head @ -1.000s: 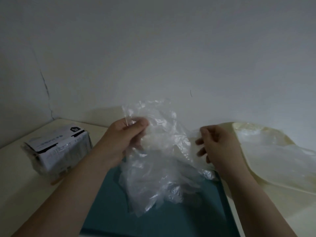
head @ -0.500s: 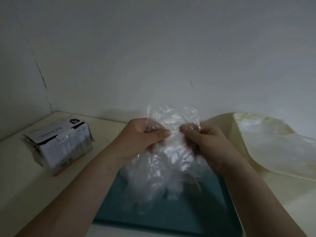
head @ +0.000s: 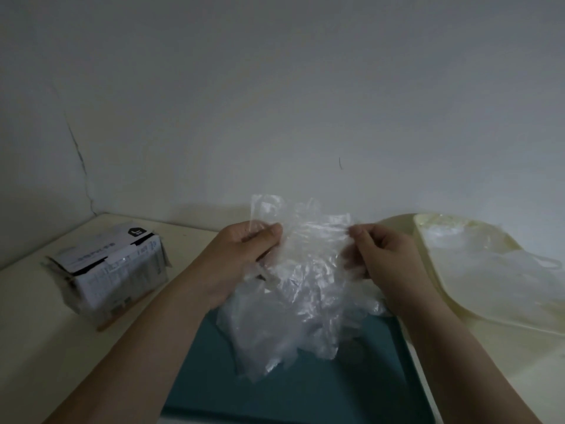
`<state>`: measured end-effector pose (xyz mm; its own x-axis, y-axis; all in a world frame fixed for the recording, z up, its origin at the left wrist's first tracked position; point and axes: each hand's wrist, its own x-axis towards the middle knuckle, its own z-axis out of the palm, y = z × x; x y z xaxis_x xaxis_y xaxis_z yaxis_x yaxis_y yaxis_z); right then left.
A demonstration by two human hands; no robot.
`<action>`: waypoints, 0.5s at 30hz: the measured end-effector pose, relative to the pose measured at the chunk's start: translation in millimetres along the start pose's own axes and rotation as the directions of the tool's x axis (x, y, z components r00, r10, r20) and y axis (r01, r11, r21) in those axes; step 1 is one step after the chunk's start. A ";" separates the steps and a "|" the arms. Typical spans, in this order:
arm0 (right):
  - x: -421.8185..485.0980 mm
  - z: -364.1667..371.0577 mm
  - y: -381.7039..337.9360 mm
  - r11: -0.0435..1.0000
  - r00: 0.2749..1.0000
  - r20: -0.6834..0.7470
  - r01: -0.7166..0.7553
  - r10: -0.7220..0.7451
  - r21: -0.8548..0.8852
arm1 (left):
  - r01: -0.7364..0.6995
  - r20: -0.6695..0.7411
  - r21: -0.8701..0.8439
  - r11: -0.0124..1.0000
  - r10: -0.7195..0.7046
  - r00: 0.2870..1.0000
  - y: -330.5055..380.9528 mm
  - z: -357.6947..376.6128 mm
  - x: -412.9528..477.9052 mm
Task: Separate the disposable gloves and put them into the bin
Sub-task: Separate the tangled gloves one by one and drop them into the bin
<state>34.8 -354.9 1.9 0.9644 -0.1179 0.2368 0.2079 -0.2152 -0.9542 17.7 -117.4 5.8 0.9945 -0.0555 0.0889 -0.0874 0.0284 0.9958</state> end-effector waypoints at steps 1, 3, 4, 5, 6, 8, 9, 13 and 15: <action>-1.8 -3.0 -5.6 1.000 0.999 -0.031 0.031 -0.031 -0.003 | -0.003 -0.016 -0.004 1.000 0.003 1.000 2.2 -1.3 -1.5; -5.0 -7.9 -16.8 0.996 0.992 -0.087 0.091 -0.091 0.000 | -0.017 -0.045 0.017 1.000 0.018 0.999 5.5 -1.1 -5.0; -5.6 -9.6 -23.4 0.993 0.987 -0.109 0.115 -0.114 -0.001 | -0.021 -0.055 0.028 0.999 0.023 0.998 8.4 1.5 -8.0; -5.9 -11.4 -31.2 0.992 0.984 -0.125 0.127 -0.127 -0.007 | -0.031 -0.060 0.034 0.999 0.033 0.998 11.0 4.7 -11.0; -5.8 -16.2 -39.1 0.990 0.981 -0.133 0.137 -0.138 -0.018 | -0.050 -0.060 0.046 0.998 0.053 0.997 14.0 10.2 -14.6; -3.4 -27.3 -55.3 0.988 0.982 -0.112 0.148 -0.153 -0.049 | -0.082 -0.068 0.069 0.994 0.087 0.994 18.5 20.9 -19.4; -2.1 -36.2 -64.0 0.986 0.983 -0.091 0.151 -0.157 -0.073 | -0.073 -0.061 0.071 0.995 0.077 0.995 21.3 27.0 -20.4; 4.6 -89.7 -91.5 0.988 0.994 0.021 0.108 -0.106 -0.108 | 0.064 -0.028 -0.031 0.997 -0.065 0.998 33.7 55.2 -19.8; 7.2 -123.6 -99.7 0.988 0.994 0.113 0.030 -0.013 -0.149 | 0.087 -0.008 -0.052 0.995 -0.088 0.996 39.5 67.3 -17.0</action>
<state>0.9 -454.1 121.3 0.9738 -0.0047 0.2272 0.2102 -0.3609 -0.9086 -6.5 -182.5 45.2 0.9987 -0.0500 0.0011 0.0027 0.0754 0.9972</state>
